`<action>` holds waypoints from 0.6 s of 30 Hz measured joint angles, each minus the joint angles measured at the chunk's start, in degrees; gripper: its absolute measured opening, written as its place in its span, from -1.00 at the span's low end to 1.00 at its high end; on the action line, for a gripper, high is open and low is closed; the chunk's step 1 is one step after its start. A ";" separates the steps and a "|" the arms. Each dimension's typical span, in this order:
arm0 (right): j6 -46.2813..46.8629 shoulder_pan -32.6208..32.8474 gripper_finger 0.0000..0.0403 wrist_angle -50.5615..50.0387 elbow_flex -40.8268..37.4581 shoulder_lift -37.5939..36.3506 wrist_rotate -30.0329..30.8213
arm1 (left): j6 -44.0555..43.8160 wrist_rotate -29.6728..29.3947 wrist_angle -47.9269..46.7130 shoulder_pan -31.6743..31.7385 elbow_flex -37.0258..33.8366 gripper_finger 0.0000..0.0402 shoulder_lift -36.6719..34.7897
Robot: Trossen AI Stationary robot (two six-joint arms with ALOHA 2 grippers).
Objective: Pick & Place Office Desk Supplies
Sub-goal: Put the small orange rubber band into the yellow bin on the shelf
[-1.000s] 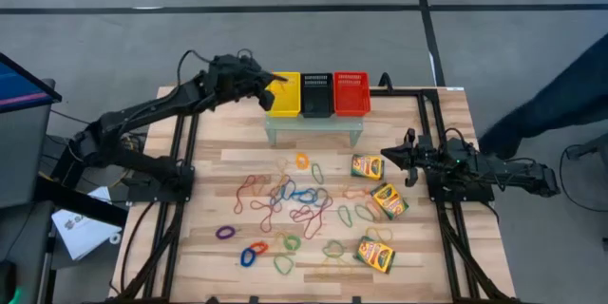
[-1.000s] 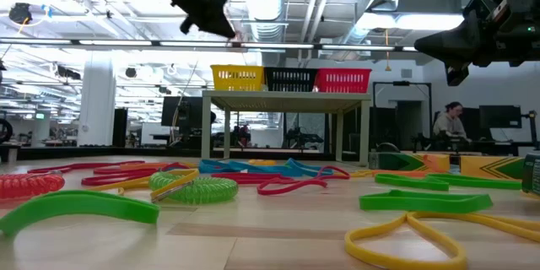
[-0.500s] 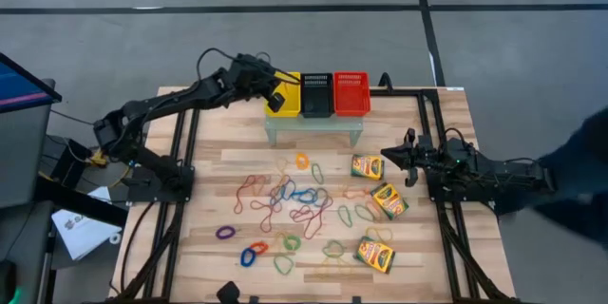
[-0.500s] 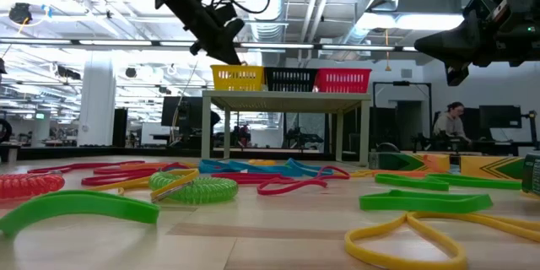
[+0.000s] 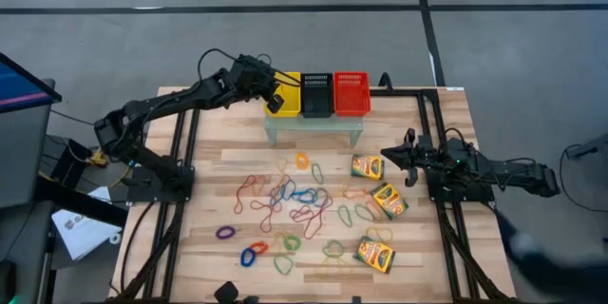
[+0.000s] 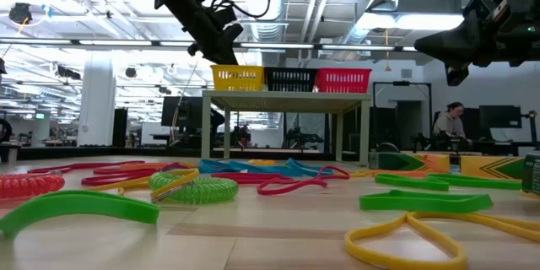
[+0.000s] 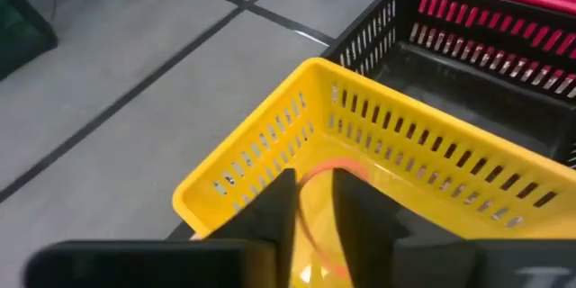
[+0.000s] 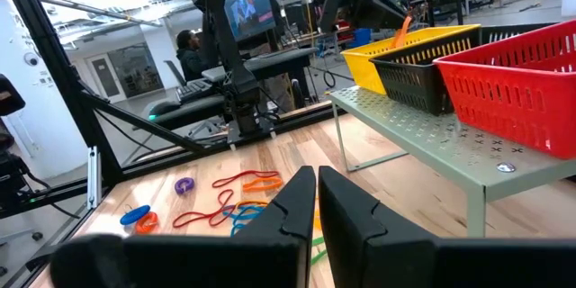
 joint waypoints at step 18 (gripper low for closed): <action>0.00 0.00 -0.92 0.00 0.00 0.00 0.00 | -3.42 -2.59 -11.51 -12.09 0.00 0.02 -14.76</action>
